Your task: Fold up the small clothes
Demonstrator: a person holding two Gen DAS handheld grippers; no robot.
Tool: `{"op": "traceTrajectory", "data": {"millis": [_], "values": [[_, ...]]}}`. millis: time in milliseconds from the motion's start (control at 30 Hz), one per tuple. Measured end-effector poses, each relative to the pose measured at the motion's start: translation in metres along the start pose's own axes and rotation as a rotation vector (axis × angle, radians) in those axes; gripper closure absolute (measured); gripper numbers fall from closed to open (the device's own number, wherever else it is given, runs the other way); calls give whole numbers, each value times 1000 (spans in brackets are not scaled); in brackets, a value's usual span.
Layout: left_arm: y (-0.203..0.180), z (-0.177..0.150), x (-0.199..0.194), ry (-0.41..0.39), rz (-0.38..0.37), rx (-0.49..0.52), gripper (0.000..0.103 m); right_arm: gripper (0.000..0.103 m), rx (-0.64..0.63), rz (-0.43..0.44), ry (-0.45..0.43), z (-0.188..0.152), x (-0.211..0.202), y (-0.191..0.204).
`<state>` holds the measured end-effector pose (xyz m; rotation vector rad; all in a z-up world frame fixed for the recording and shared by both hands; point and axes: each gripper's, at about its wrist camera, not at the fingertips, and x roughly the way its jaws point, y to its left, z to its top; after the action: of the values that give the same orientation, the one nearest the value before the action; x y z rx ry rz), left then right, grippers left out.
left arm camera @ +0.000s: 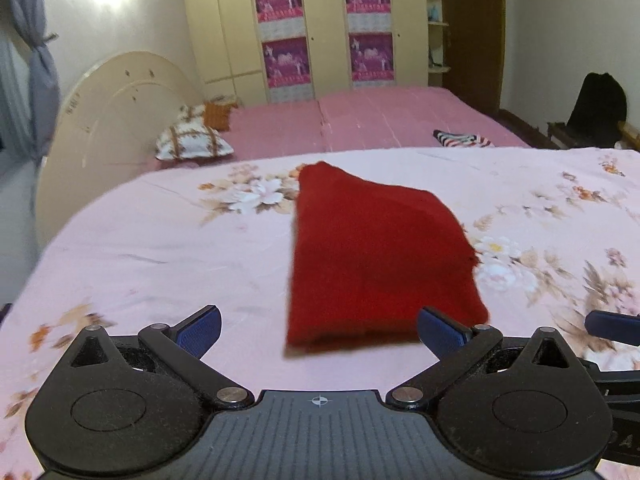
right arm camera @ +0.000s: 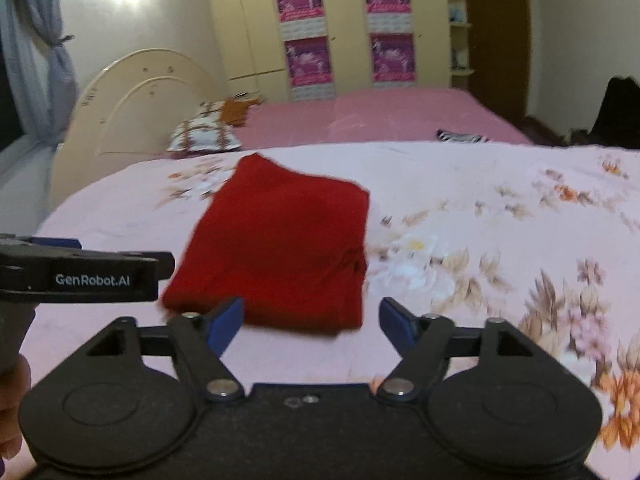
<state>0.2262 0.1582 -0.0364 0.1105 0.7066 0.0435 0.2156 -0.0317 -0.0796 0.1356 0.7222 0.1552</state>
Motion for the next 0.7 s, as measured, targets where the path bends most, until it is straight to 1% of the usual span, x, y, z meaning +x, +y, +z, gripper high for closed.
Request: {"op": "traceTrajectory", "data": {"millis": [67,100,133,200,267,400,467,533,600,633,700], "values": [[3,-8,-31,-7,3,-13,0,16,13,45,5,-7,-26,-2],[4,-13,-47,-8,5,-28,0,9,13,63,9,-10,-39,-2],[5,-18,-63,-9,3,-43,0,5,11,74,10,-13,-53,-2],[5,-28,-94,-10,0,-59,0,2,-2,86,-6,-19,-83,0],[5,-38,-125,-21,12,-72,0,1,-24,77,-42,-26,-116,5],[4,-60,-172,-32,45,-108,0,1,-72,57,-95,-38,-168,17],[4,-70,-192,-43,69,-121,0,1,-104,30,-147,-43,-190,21],[4,-78,-208,-60,89,-125,0,1,-115,-36,-224,-49,-208,26],[4,-83,-220,-68,99,-143,0,1,-138,-83,-282,-52,-222,29],[5,-85,-225,-72,94,-152,0,1,-142,-96,-295,-53,-226,28],[5,-89,-233,-82,96,-170,0,1,-125,-93,-297,-53,-234,25]]}}
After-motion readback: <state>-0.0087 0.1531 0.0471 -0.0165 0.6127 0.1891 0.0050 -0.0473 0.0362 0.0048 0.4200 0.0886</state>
